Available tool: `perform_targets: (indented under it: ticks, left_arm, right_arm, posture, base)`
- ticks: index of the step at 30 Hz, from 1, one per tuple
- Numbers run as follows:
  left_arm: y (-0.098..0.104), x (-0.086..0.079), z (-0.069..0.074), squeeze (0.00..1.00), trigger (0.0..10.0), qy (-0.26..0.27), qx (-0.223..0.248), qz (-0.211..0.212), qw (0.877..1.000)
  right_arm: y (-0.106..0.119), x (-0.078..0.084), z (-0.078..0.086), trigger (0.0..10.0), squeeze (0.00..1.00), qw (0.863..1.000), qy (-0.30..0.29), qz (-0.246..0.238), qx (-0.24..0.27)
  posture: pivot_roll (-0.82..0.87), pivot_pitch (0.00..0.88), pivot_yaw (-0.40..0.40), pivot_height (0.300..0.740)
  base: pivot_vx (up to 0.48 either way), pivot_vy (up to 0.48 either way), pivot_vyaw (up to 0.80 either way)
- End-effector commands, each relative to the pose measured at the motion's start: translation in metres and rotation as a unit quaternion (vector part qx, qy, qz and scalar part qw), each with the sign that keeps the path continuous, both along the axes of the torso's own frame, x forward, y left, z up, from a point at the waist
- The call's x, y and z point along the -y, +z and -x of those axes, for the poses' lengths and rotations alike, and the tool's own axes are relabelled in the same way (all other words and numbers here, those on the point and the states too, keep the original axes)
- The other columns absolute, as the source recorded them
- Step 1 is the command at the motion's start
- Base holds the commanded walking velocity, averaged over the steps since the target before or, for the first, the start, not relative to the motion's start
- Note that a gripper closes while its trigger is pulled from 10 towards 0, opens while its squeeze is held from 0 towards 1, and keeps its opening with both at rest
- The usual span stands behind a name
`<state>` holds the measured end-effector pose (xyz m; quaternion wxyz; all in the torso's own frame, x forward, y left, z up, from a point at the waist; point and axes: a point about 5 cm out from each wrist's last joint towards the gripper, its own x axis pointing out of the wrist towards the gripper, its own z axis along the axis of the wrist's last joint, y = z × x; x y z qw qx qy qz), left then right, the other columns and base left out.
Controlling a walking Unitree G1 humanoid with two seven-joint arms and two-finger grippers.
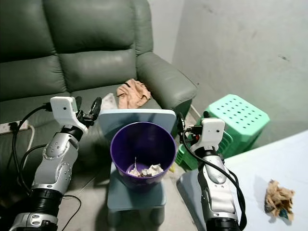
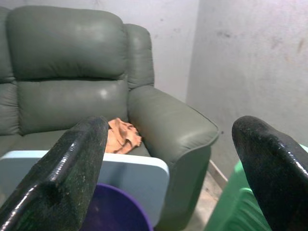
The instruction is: Picking trash to rubbish bin
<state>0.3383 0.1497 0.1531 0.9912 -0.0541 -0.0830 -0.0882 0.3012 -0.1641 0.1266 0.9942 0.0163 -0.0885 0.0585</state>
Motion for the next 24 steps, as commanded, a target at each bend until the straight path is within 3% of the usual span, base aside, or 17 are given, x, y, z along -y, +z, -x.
perform_targets:
  ticks: [1, 4, 9, 24]
  left_arm:
    - [-0.0003, 0.0041, -0.0019, 0.00, 10.0, -0.011, -0.003, 0.009, 1.000]
    - [-0.0004, 0.0049, -0.0020, 0.00, 10.0, -0.013, -0.002, 0.011, 1.000]
    - [-0.0018, 0.0056, -0.0017, 0.00, 10.0, -0.015, -0.002, 0.013, 1.000]
    - [-0.0055, 0.0058, -0.0036, 0.00, 10.0, 0.002, -0.018, 0.002, 1.000]
  right_arm:
    - [0.0047, 0.0014, 0.0009, 10.0, 0.00, 1.000, -0.006, 0.008, 0.005]
    - [0.0046, 0.0009, 0.0015, 10.0, 0.00, 1.000, -0.005, 0.010, 0.005]
    - [0.0027, 0.0005, 0.0026, 10.0, 0.00, 1.000, -0.005, 0.013, 0.000]
    - [0.0003, 0.0003, 0.0058, 10.0, 0.00, 1.000, -0.005, 0.020, -0.009]
  posture:
    - [0.00, 0.000, -0.071, 0.740]
    - [0.00, 0.000, -0.071, 0.740]
    - [0.00, 0.000, -0.071, 0.740]
    - [-0.01, 0.000, -0.071, 0.740]
  base:
    - [0.000, 0.000, -0.77]
    - [0.000, 0.000, -0.77]
    - [0.000, 0.416, -0.77]
    - [0.000, 0.000, -0.77]
